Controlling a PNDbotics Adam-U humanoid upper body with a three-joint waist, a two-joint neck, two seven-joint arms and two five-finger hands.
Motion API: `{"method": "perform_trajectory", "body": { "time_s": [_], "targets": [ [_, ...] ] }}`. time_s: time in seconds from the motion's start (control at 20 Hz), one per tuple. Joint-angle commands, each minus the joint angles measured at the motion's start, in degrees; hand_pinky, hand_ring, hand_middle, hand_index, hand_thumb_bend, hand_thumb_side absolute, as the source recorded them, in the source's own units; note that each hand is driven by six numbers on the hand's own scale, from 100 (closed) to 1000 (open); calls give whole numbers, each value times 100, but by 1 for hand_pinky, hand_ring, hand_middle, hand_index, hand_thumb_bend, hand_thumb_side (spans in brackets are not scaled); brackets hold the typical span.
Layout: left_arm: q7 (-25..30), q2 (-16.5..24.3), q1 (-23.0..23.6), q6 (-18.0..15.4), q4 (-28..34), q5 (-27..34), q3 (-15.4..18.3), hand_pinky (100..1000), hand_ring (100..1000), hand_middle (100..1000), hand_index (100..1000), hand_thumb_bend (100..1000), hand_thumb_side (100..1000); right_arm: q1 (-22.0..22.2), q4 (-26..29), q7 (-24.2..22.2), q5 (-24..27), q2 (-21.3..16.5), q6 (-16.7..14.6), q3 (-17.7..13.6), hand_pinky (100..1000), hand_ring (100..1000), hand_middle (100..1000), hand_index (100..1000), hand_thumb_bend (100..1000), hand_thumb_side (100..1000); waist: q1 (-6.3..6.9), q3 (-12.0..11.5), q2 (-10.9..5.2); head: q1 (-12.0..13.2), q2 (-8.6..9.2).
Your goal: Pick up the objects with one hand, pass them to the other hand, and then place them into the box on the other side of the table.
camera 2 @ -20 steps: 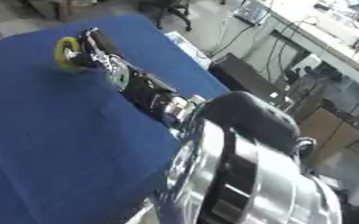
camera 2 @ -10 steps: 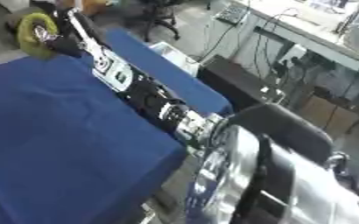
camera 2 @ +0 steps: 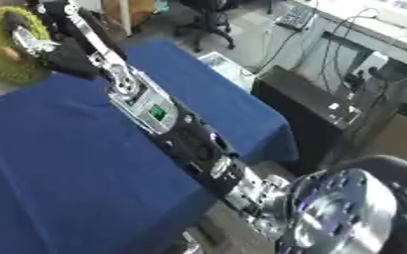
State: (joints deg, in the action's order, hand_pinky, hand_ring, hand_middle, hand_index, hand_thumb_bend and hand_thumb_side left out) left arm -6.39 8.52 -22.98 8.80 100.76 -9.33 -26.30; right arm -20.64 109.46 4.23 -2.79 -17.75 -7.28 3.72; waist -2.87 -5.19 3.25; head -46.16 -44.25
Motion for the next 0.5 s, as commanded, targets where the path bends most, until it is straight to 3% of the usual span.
{"method": "perform_trajectory", "body": {
  "time_s": [0.05, 0.5],
  "targets": [
    [-68, -58, -41, -52, -2, -74, -20, 774, 662, 593, 838, 159, 901, -19, 336, -379, 134, 100, -17, 262, 543, 514, 241, 391, 100, 470, 9, -3, -57, 271, 14],
    [-18, -71, -77, -215, 58, -15, -112, 780, 680, 615, 848, 199, 901, 89, 416, -1064, 262, 311, -71, 733, 536, 513, 239, 395, 100, 470, 12, -71, 31, 2052, 14]
  ]
}}
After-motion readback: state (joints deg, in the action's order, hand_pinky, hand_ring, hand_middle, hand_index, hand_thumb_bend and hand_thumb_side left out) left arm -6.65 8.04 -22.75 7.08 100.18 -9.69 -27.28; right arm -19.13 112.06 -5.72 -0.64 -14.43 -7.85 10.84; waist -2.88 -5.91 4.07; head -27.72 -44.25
